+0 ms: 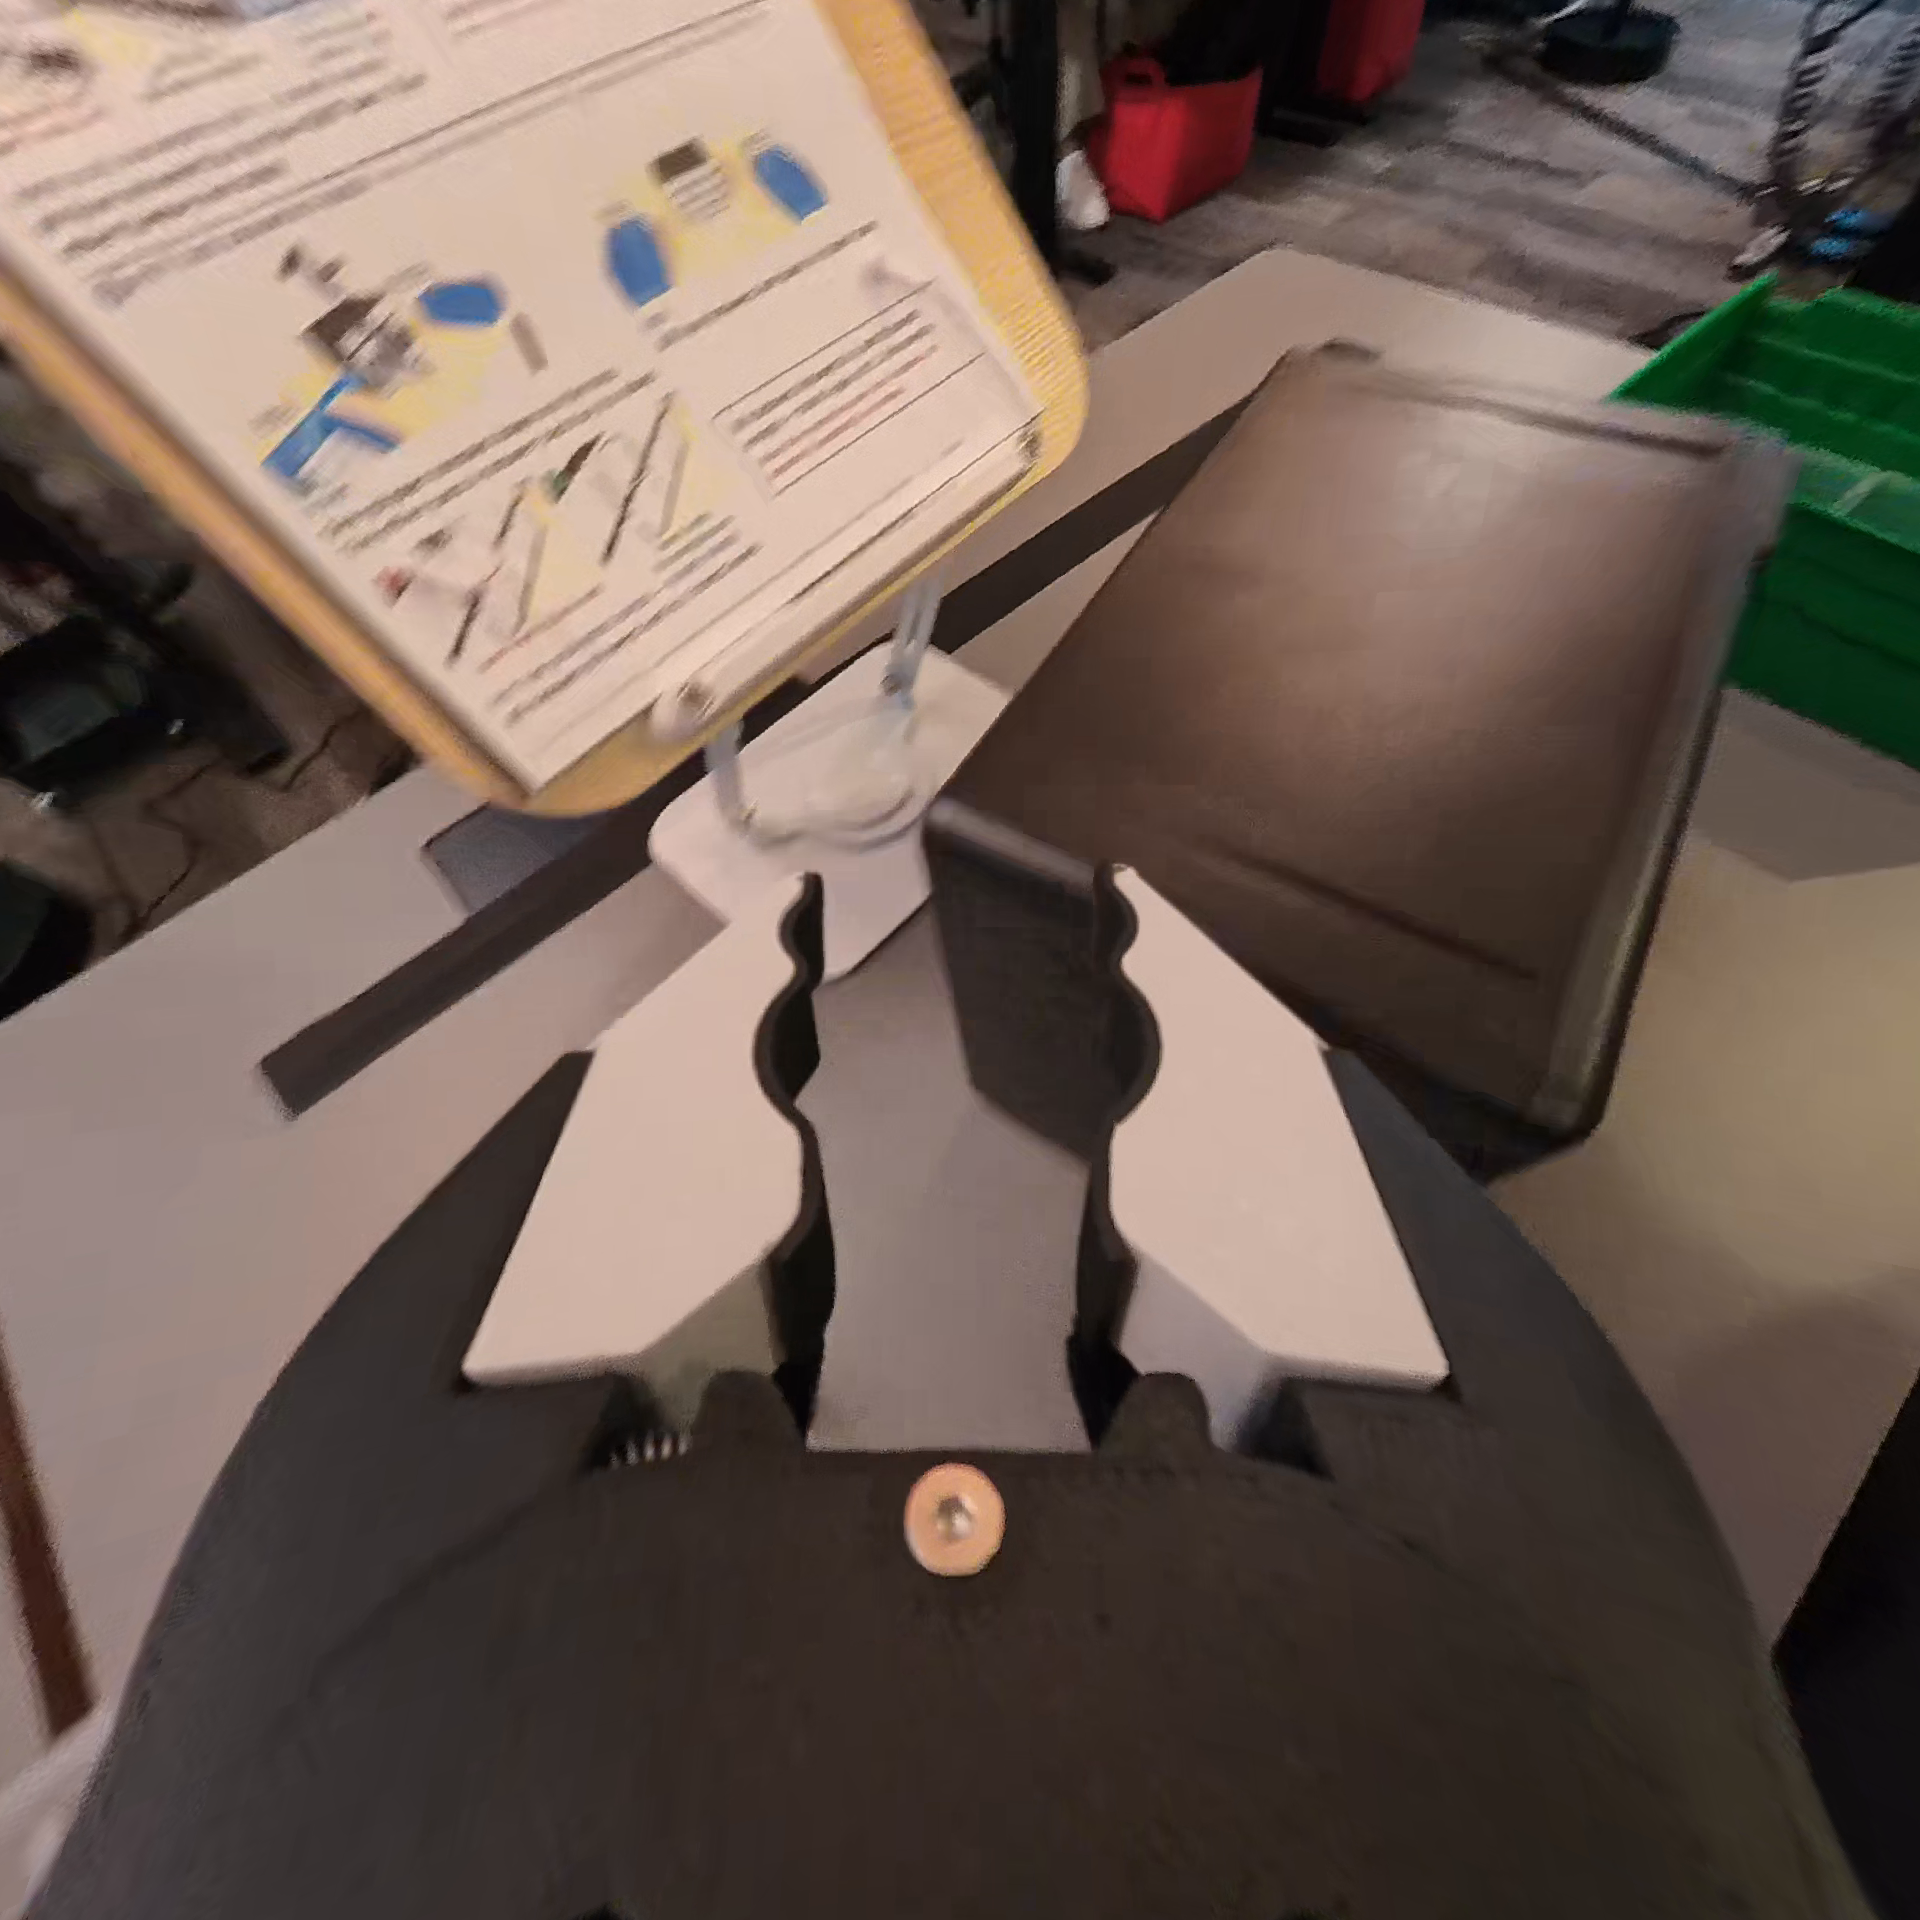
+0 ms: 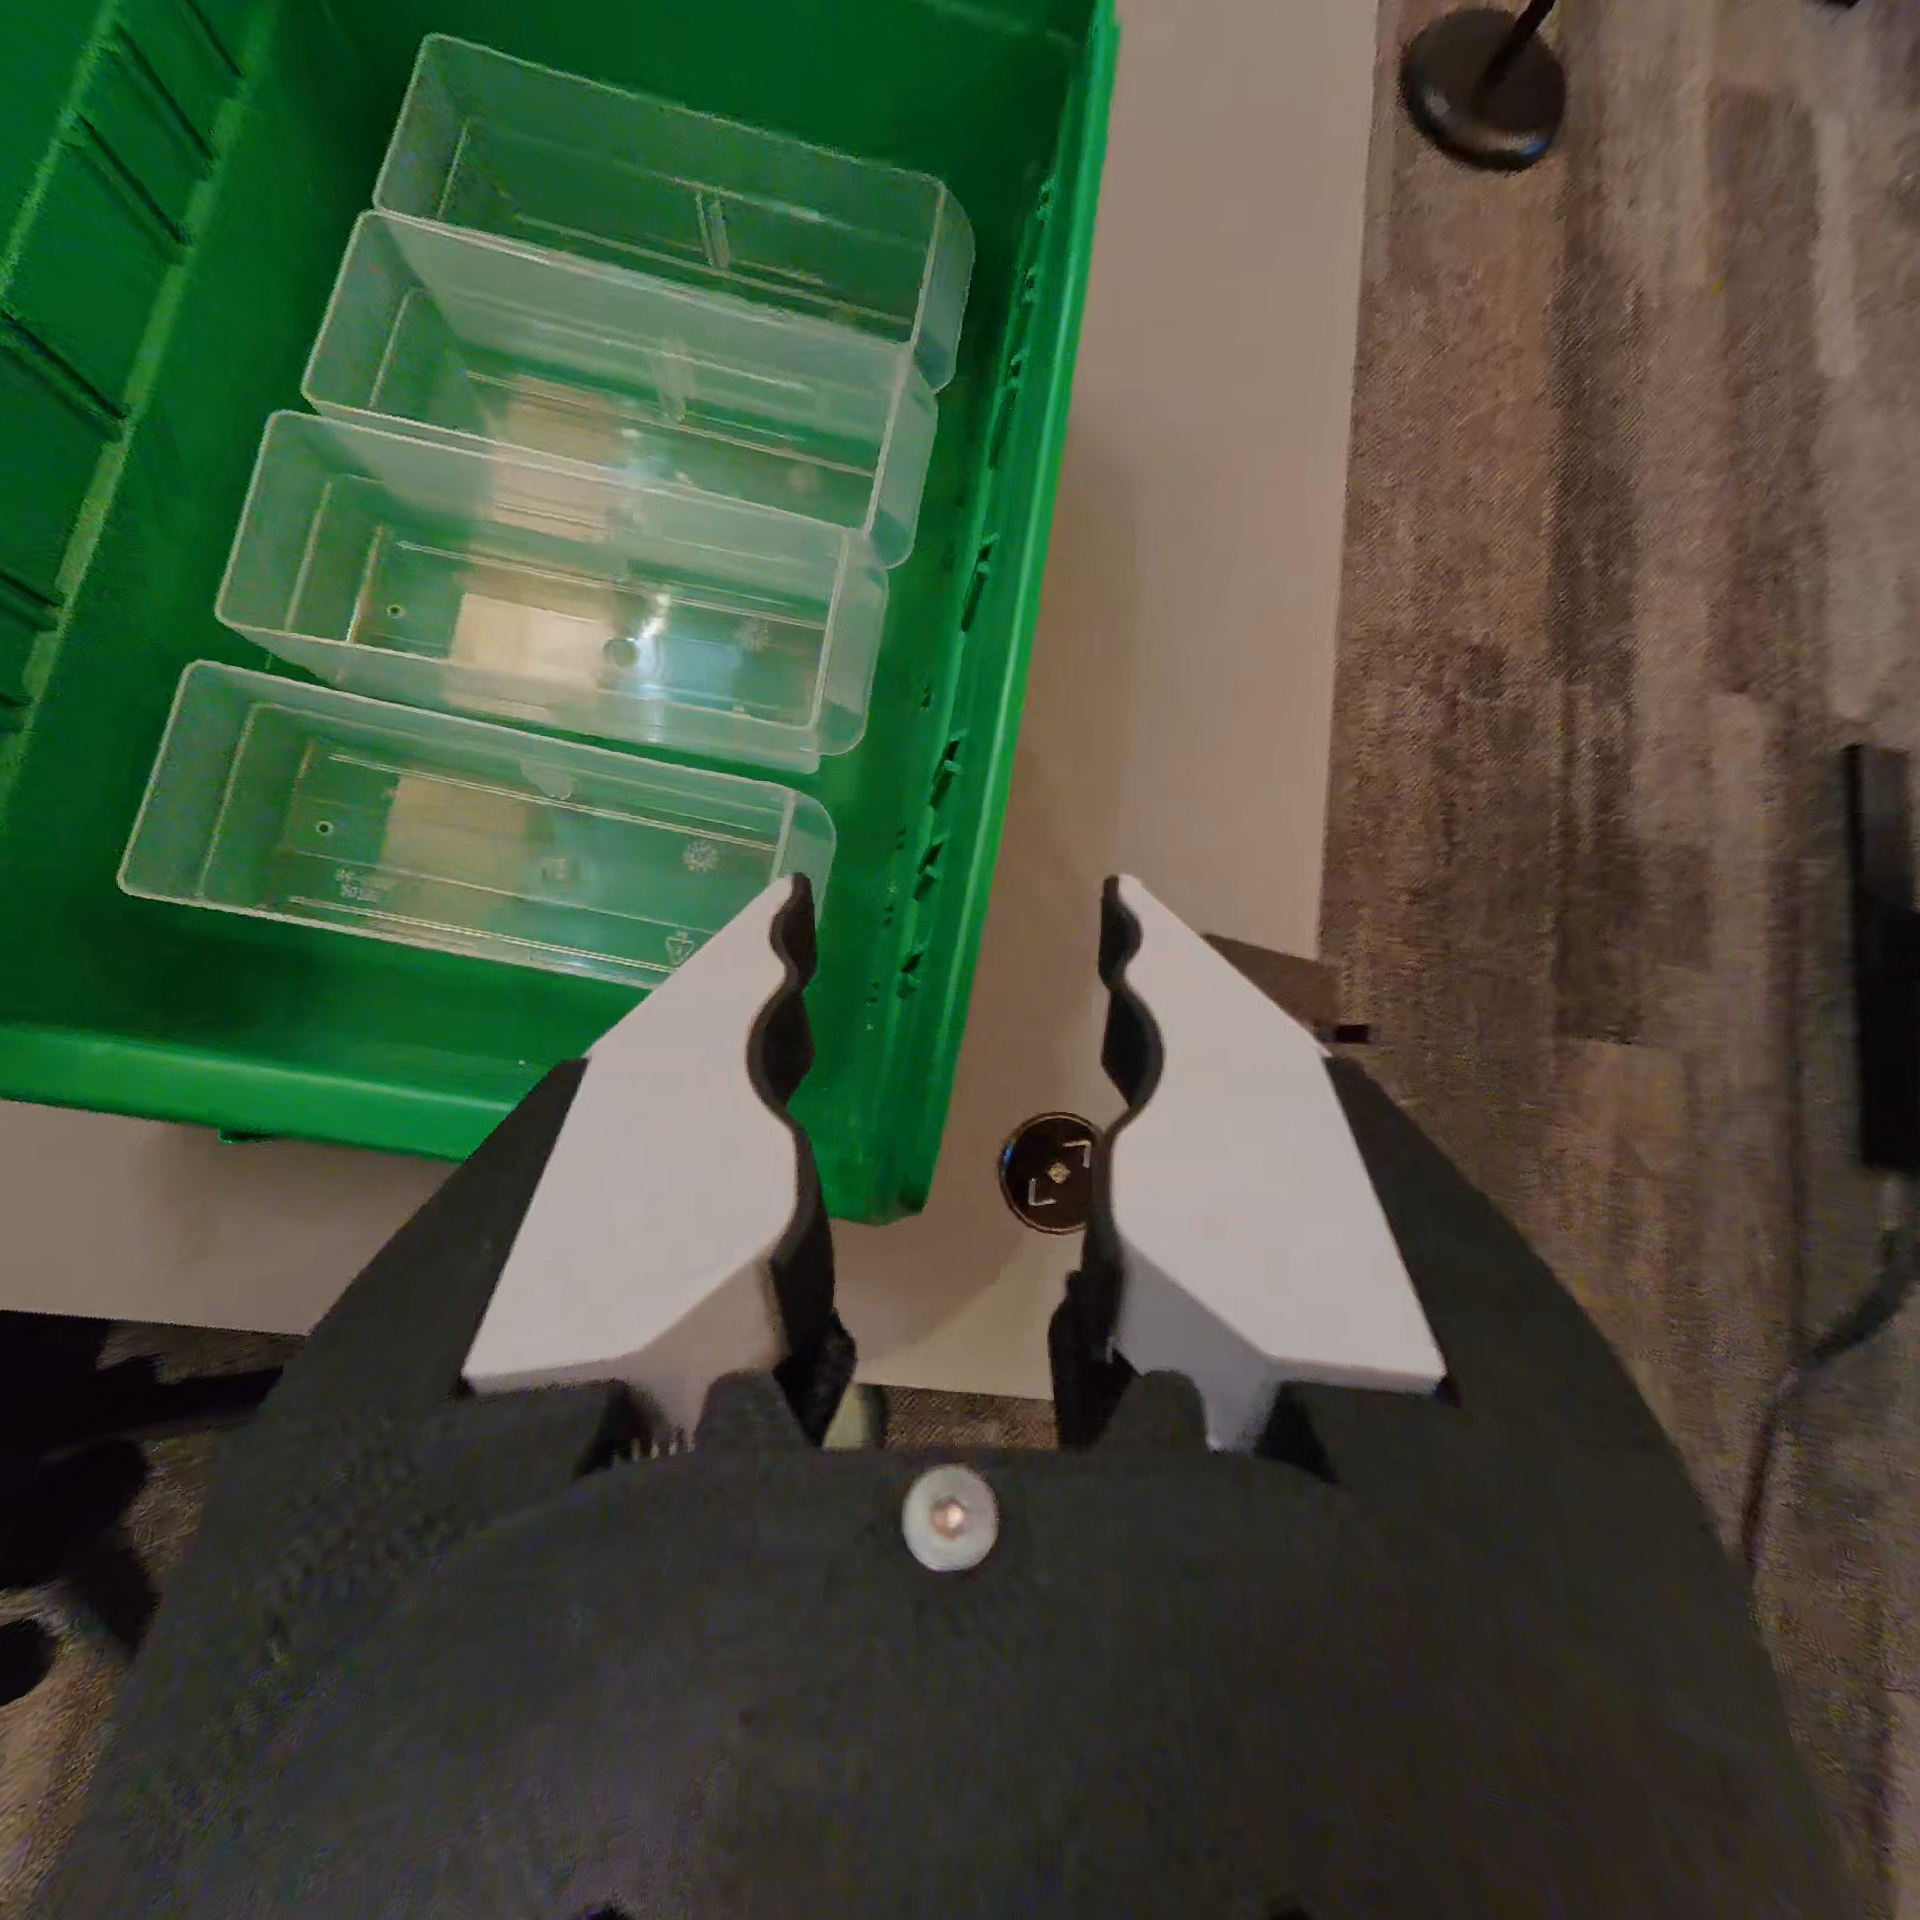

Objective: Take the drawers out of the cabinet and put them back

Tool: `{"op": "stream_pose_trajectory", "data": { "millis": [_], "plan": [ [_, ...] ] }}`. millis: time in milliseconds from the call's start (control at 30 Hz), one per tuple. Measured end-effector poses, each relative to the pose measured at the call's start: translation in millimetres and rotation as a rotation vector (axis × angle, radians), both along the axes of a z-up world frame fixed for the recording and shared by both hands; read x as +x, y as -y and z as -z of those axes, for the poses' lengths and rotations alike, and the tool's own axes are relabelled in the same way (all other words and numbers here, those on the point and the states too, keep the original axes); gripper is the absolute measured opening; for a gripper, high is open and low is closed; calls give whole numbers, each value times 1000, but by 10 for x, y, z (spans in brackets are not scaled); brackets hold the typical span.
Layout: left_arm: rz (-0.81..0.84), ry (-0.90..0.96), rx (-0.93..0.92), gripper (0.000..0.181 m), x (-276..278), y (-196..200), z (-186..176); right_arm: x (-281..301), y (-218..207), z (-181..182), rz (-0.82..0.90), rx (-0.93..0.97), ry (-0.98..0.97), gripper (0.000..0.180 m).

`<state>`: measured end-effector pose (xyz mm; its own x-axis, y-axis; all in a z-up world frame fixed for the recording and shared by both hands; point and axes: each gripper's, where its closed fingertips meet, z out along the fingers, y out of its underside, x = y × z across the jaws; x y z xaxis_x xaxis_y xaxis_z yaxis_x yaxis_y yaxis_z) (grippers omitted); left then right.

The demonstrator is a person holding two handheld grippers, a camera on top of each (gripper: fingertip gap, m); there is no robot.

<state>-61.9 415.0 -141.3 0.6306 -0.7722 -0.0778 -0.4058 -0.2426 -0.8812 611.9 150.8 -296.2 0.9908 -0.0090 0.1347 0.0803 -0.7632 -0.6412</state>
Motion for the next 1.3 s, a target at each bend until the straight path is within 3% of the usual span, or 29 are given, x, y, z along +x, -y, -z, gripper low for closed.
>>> {"op": "stream_pose_trajectory", "data": {
  "millis": [300,600,667,833,1067,1300],
  "plan": [
    [-303,-91,-67,54,-1517,102,494,-64,2,450,-26,-144,-78,6],
    [-581,-142,-243,71,-2809,281,1225,-150,32,603,-15,-149,-151,5],
    [-601,-151,-358,81,-2980,357,1461,-166,44,602,-12,-149,-139,5],
    [-632,-113,-504,83,-3206,454,1775,-211,-1,603,-14,-139,-157,16],
    [-592,-123,-745,42,-3212,704,2023,-189,-5,620,-18,-183,-121,5],
    [-606,-164,-808,3,-3306,821,2107,-293,15,604,-75,-190,-168,4]
  ]
}}
